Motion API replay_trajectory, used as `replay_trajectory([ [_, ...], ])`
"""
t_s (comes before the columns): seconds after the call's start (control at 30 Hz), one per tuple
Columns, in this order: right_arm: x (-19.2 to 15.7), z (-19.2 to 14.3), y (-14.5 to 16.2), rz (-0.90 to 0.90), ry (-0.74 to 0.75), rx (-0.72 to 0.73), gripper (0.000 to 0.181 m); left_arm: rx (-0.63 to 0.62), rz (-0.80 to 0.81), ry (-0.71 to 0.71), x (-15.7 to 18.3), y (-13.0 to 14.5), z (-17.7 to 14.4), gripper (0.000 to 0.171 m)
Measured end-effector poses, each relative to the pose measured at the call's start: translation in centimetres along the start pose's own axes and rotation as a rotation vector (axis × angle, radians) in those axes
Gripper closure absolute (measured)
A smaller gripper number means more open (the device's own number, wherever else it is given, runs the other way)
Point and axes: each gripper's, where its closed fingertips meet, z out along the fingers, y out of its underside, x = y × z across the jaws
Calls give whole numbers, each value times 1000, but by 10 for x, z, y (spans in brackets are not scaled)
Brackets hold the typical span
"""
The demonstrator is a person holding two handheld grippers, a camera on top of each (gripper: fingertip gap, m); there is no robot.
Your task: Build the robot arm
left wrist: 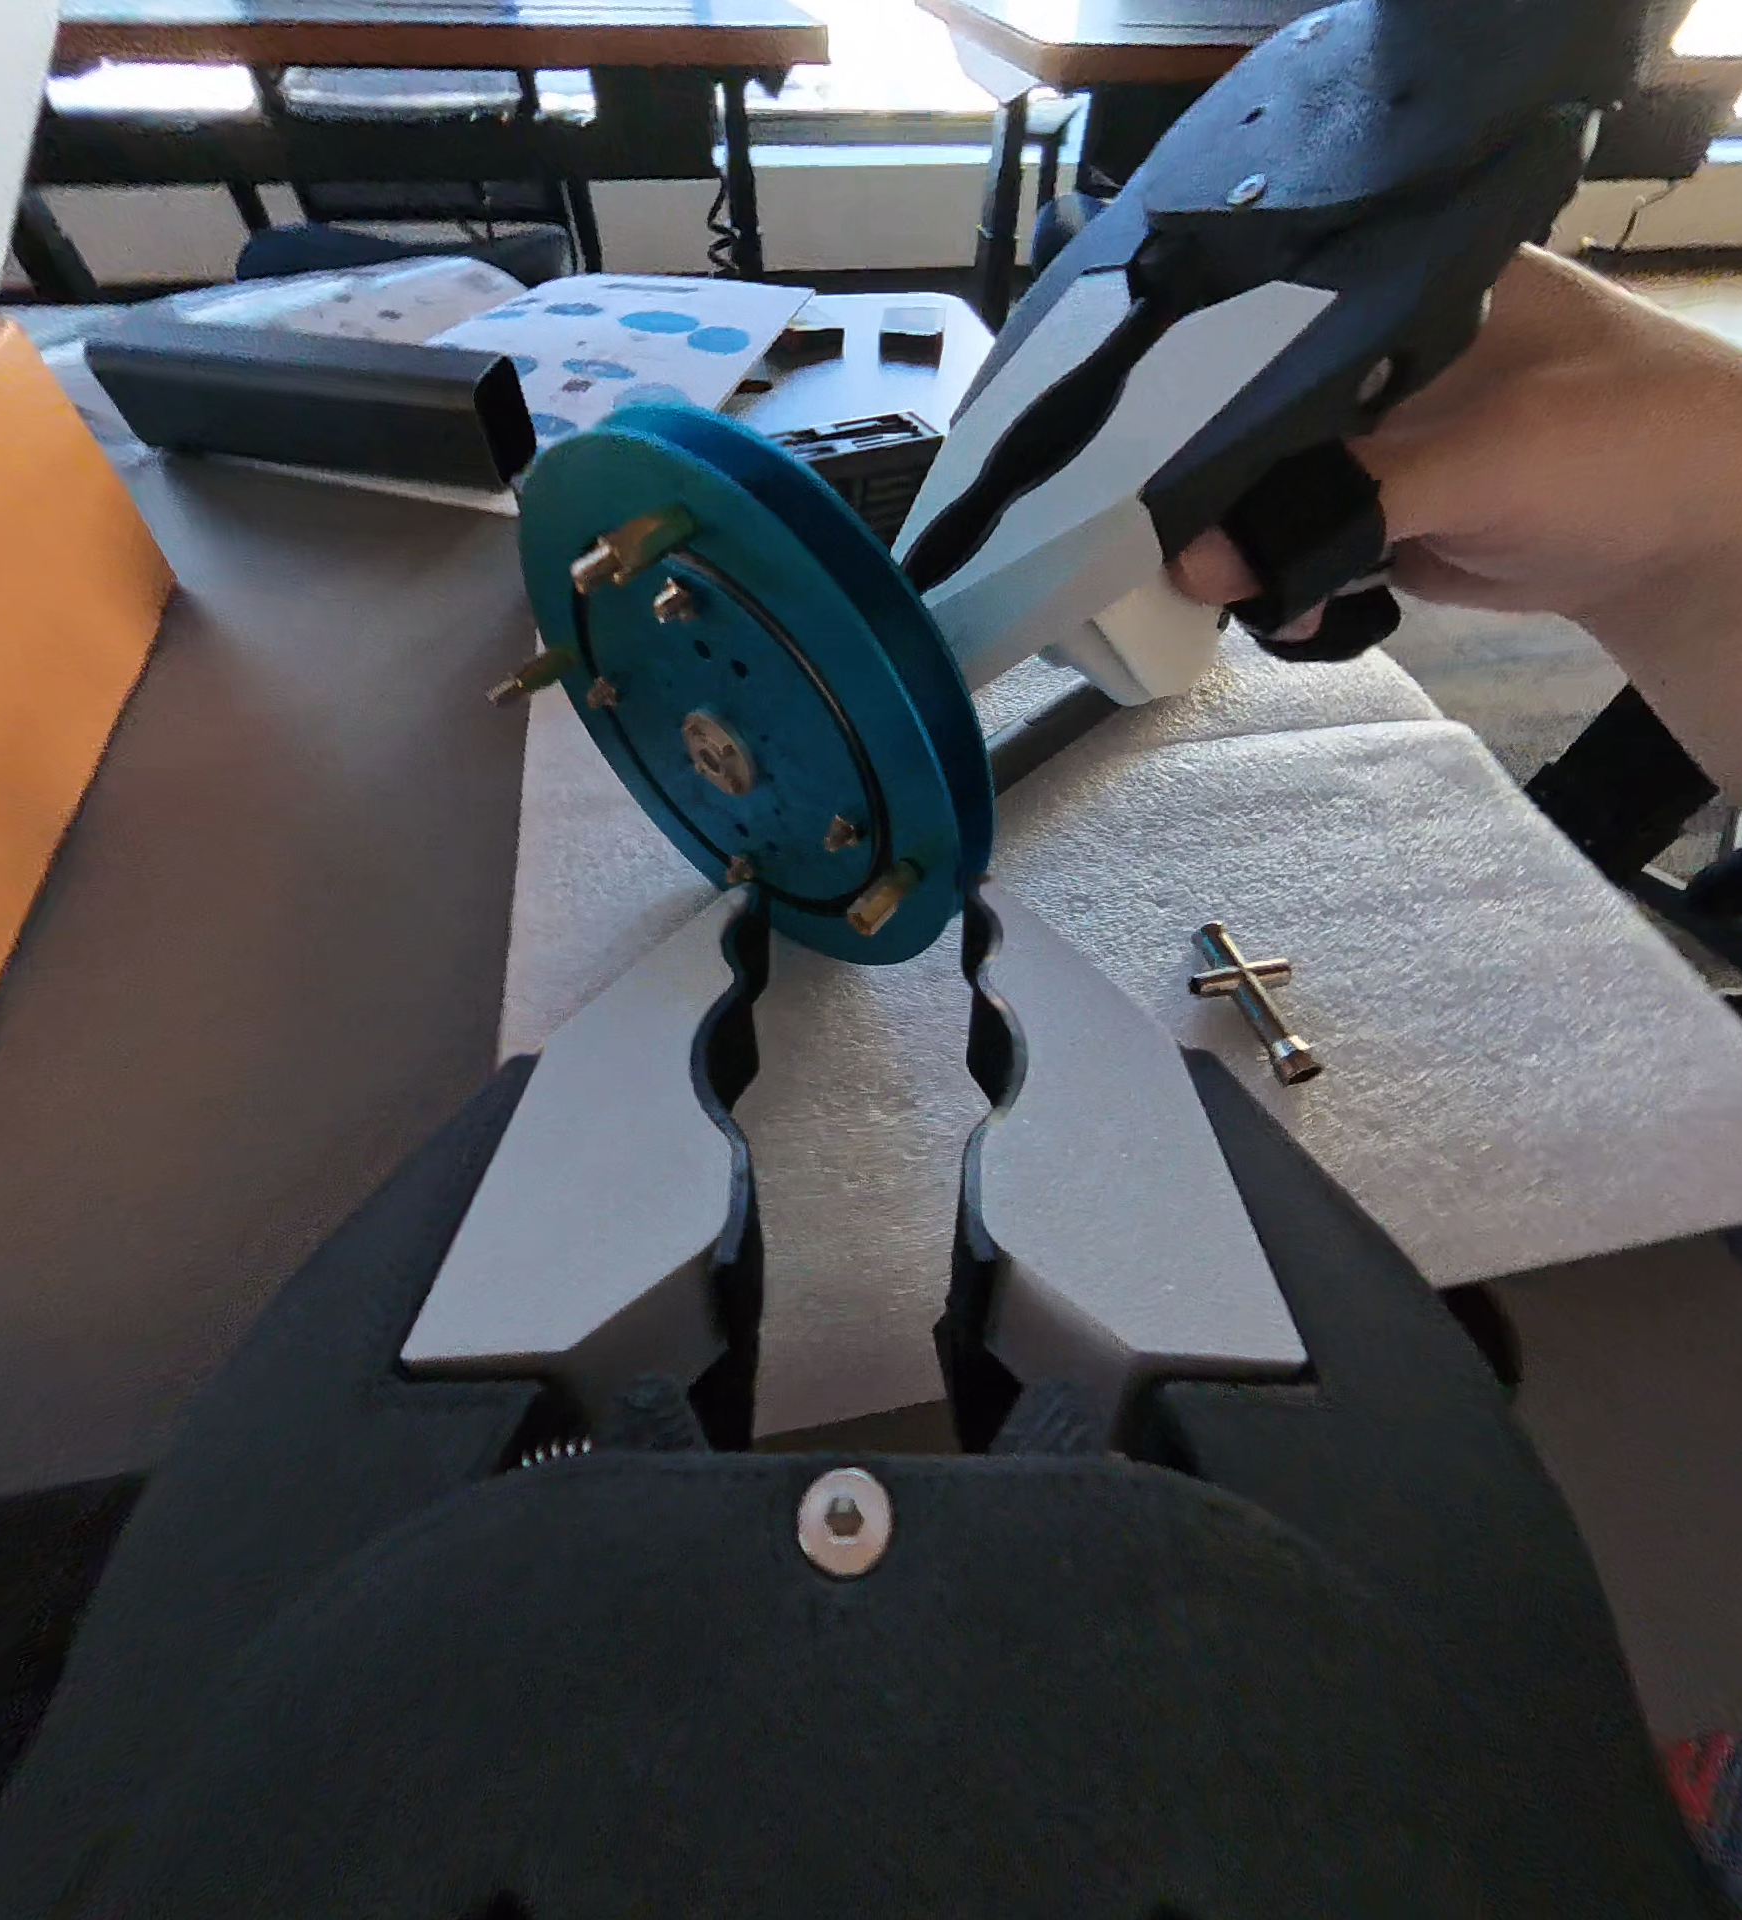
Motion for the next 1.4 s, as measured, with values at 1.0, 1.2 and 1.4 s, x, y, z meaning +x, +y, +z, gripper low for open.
replay_trajectory([
  [1.0,-18,-7,23,-69,109,28,177,-98,42,-223,21,23,-3,150],
  [1.2,-18,-5,19,-72,123,18,178,-108,-2,-277,17,23,-1,151],
  [1.4,-17,-2,14,-109,132,12,176,-92,-37,-280,12,20,-2,151],
])
